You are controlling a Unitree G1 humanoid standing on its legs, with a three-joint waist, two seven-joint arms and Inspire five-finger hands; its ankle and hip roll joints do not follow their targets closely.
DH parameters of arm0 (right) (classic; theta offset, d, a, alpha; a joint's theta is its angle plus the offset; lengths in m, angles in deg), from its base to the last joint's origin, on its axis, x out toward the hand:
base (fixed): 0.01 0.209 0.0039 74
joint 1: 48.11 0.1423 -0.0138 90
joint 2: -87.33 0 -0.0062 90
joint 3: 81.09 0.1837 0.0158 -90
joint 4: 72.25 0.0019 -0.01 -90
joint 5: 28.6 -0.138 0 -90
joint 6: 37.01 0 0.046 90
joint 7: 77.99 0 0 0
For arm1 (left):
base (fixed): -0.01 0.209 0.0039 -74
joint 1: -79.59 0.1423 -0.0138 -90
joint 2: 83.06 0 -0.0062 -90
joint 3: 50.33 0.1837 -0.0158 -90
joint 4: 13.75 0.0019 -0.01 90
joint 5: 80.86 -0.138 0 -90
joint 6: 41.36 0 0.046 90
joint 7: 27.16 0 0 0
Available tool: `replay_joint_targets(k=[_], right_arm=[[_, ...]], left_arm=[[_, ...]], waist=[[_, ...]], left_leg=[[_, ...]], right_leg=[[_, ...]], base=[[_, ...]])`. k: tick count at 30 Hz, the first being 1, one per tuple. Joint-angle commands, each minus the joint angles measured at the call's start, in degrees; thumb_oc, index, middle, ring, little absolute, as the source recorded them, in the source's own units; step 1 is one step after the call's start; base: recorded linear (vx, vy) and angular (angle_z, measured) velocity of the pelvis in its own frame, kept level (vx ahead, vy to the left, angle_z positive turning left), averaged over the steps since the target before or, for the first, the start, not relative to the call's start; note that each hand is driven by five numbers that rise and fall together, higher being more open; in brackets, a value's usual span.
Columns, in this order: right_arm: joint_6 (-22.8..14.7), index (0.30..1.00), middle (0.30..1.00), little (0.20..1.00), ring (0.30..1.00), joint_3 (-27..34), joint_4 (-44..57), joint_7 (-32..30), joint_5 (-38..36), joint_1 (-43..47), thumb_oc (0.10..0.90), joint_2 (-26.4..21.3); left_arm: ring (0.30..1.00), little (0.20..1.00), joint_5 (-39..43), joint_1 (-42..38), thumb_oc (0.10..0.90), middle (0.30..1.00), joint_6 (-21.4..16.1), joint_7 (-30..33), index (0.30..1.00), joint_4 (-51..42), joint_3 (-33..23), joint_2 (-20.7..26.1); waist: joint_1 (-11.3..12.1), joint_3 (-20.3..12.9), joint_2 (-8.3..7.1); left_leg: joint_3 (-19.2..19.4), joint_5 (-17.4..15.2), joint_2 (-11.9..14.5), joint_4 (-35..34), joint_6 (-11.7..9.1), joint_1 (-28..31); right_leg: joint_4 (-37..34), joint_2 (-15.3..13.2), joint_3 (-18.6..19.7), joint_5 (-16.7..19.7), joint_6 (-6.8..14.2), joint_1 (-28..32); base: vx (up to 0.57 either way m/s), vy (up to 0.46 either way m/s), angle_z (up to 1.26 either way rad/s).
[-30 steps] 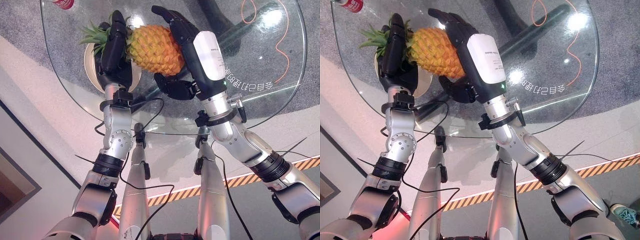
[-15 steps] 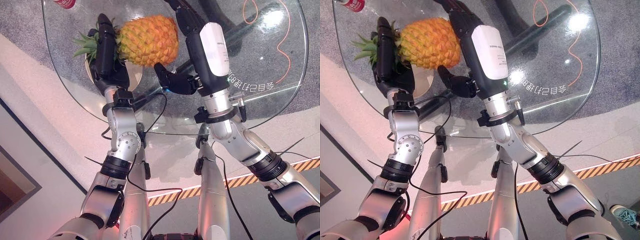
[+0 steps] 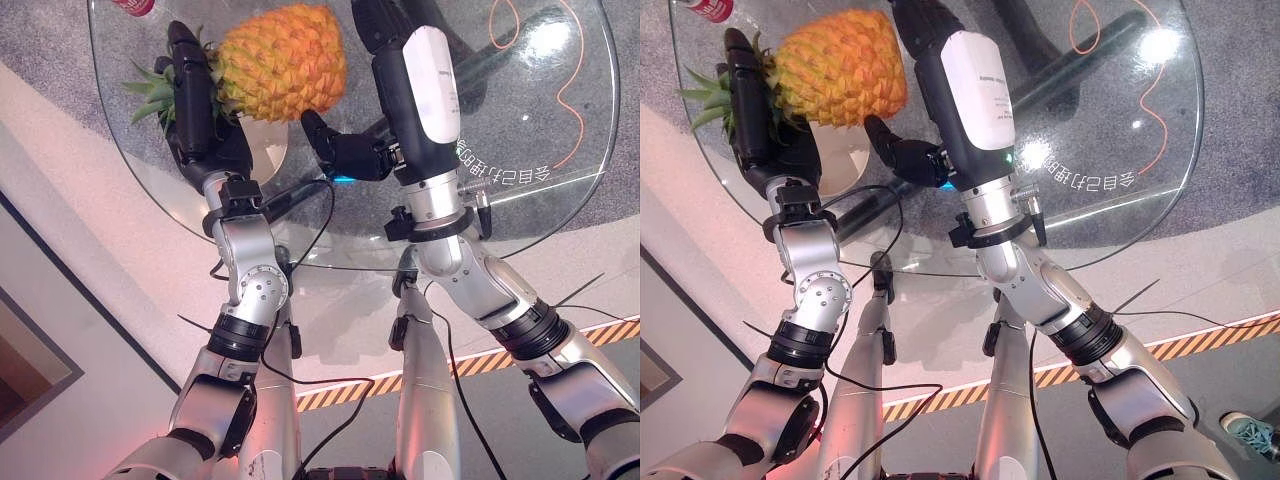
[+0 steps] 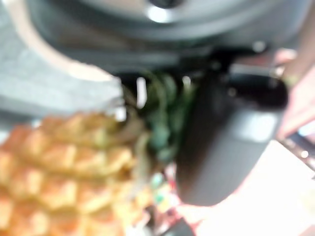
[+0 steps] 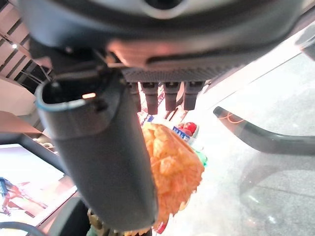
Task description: Pick up the fruit to the plate
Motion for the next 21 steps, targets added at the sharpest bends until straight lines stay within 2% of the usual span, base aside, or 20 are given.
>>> replay_joint_targets(k=[1,21], right_arm=[[-0.1,0.9,0.9,0.9,0.9,8.86,3.86,-7.08,2.75,3.2,0.8,-1.36],[-0.34,0.9,0.9,0.9,0.9,9.24,3.39,-7.35,3.01,2.85,0.8,-1.26]], left_arm=[[0.3,0.2,-1.72,-2.68,0.1,0.3,-10.76,-1.05,0.3,-12.6,-7.0,3.87],[0.3,0.2,-2.82,-2.97,0.1,0.3,-13.81,1.57,0.3,-13.81,-8.07,3.96]], waist=[[0.42,-1.2,-1.01],[0.58,-1.2,-1.23]], left_leg=[[0.32,-1.25,-2.61,-0.98,0.65,0.3],[0.4,-1.06,-2.46,-1.43,0.58,0.68]], right_leg=[[-6.63,1.77,-2.56,2.42,0.8,4.01],[-6.94,1.73,-2.77,2.43,0.81,4.48]], base=[[0.0,0.0,0.0],[0.0,0.0,0.0]])
